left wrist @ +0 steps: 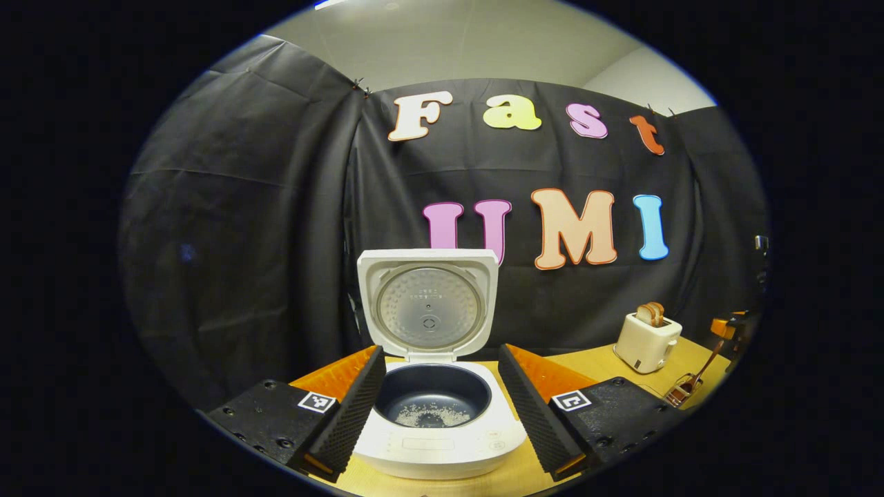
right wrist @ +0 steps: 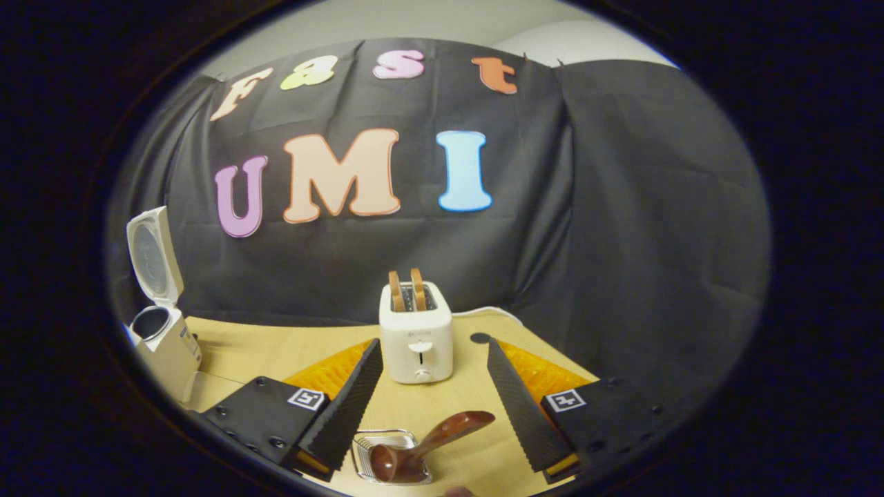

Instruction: Close the left gripper, press the button to open the rice cooker; take a wooden spoon from the chopstick holder with the right hand, scoop a spoonful of rice and pour it into the rice cooker, then put the wooden spoon back into the chopstick holder.

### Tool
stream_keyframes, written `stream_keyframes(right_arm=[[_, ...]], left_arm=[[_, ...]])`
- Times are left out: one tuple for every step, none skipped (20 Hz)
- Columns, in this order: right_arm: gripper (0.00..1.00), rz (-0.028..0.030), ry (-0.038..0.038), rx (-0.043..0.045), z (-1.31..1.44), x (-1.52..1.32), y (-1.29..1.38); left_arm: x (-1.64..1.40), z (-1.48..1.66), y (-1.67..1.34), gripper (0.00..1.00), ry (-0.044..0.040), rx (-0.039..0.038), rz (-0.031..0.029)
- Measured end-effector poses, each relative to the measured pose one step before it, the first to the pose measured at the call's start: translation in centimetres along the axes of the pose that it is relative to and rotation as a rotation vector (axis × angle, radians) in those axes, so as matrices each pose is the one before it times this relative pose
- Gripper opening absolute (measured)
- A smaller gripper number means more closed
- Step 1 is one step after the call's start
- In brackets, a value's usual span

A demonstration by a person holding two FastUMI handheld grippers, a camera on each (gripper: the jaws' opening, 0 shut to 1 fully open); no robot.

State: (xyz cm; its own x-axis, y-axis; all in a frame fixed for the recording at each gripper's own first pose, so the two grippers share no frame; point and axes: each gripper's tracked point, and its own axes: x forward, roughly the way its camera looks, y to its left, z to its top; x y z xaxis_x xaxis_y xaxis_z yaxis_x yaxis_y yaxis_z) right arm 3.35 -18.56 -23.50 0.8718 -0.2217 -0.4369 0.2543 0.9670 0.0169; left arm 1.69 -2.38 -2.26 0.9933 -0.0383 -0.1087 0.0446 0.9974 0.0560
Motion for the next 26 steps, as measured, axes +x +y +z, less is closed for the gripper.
stream_keyframes(right_arm=[[0.99, 0.00089, 0.03415, 0.02048, -1.175, 0.461, -0.234], [0.99, -0.00168, 0.0369, 0.01839, -1.138, 0.396, -0.207], [0.97, 0.00186, 0.03712, 0.01669, -1.276, 0.342, -0.153], [0.94, 0.00113, 0.03511, 0.01402, -1.167, -0.041, -0.102], [0.96, 0.00805, 0.03627, 0.01917, -1.303, 0.441, 0.082], [0.98, 0.00941, 0.03167, 0.01928, -1.107, 0.148, 0.035], [0.99, 0.00677, 0.02579, 0.01717, -1.004, 0.009, 0.019], [0.97, 0.00653, 0.0188, 0.01523, -0.74, 0.194, 0.074], [0.89, 0.002, 0.01408, 0.01192, -0.597, 0.1, -0.036], [0.81, 0.00676, 0.0123, 0.01072, -0.375, 0.125, 0.163], [0.73, 0.0081, 0.01281, 0.00992, -0.581, -0.012, 0.039], [0.65, 0.00056, 0.01386, 0.00781, -0.435, 0.022, -0.087], [0.58, 0.01023, 0.01199, 0.01237, -0.42, 0.373, 0.159], [0.5, 0.00636, 0.01162, 0.01165, -0.006, -0.349, 0.25], [0.42, 0.01501, 0.00122, 0.01036, -0.133, 0.145, 0.378], [0.34, -0.00184, 0.0012, 0.0067, -0.007, 0.185, 0.271], [0.26, 0.01198, 0.00017, 0.00804, 0.035, -0.207, 0.254], [0.24, 0.01438, -0.00173, 0.0005, 0.384, -0.441, 0.493], [0.21, 0.00419, -0.00689, -0.00951, -0.015, -0.723, 0.443], [0.2, -0.00057, -0.01832, -0.01483, 0.645, -0.707, 0.279], [0.22, 0.00692, -0.02003, -0.01046, 0.773, -0.653, 0.471], [0.22, 0.00739, -0.0209, -0.01232, 0.929, -0.511, 0.48], [0.2, 0.0116, -0.01122, -0.01595, 0.644, -0.344, 0.593], [0.2, 0.01188, -0.00753, -0.00969, 0.635, -0.465, 0.538], [0.2, 0.01192, -0.01154, -0.0026, 0.78, -0.419, 0.539], [0.2, 0.01034, -0.01532, 0.00427, 0.904, -0.448, 0.578]], left_arm=[[-0.17, -0.088, 0.154, 0.97, 0.00435, 0.00196, 0.00882], [-0.118, -0.185, 0.166, 0.97, 0.00422, 0.00134, 0.00749], [-0.21, -0.189, 0.025, 0.97, 0.006, 0.00039, 0.00439], [-0.197, -0.175, 0.057, 0.97, 0.00608, 0.00013, 0.00427], [-0.152, -0.137, -0.017, 0.97, 0.00514, -0.0003, 0.00244], [-0.025, -0.163, 0.003, 0.97, 0.00252, -0.00015, 0.0008], [-0.082, -0.13, -0.036, 0.97, 0.00475, 0.00019, 0.00017], [-0.059, -0.114, -0.004, 0.97, 0.00309, 0.00119, 0.00092], [-0.061, -0.019, -0.055, 0.97, 0.0023, 0.00221, -0.00119], [-0.058, -0.031, -0.071, 0.97, 0.00079, 0.00309, -0.00137], [0.055, 0.104, -0.041, 0.97, -0.00077, 0.00268, -0.0022], [0.005, 0.048, -0.054, 0.97, -0.00096, 0.00299, -0.00185], [0.078, 0.077, -0.066, 0.97, 0.00003, 0.00149, -0.00357], [0.015, -0.121, -0.182, 0.97, -0.00056, -0.00041, -0.00377], [0.003, 0.036, -0.072, 0.97, 0.00092, -0.00123, -0.00428], [0.054, -0.128, -0.011, 0.97, 0.00335, -0.00064, -0.00378], [0.038, -0.043, -0.091, 0.97, 0.00264, 0.00029, -0.0021], [0.085, -0.099, 0.012, 0.97, 0.00137, -0.0004, -0.00171], [0.027, 0.039, -0.039, 0.97, 0.00025, -0.00104, -0.00159], [0.015, 0.017, -0.023, 0.97, -0.00164, -0.00128, -0.00234], [-0.111, 0.085, -0.044, 0.97, -0.00255, -0.00046, -0.00149], [0.043, 0.057, 0.017, 0.97, -0.00412, -0.00228, -0.0019], [0.01, 0.168, -0.081, 0.97, -0.00335, -0.00361, -0.00545], [0.035, -0.068, -0.16, 0.99, -0.00129, -0.00467, -0.00608], [-0.005, -0.024, -0.16, 0.97, -0.00051, -0.00427, -0.00682], [-0.003, -0.104, -0.014, 0.97, 0.00164, -0.00386, -0.00333]])
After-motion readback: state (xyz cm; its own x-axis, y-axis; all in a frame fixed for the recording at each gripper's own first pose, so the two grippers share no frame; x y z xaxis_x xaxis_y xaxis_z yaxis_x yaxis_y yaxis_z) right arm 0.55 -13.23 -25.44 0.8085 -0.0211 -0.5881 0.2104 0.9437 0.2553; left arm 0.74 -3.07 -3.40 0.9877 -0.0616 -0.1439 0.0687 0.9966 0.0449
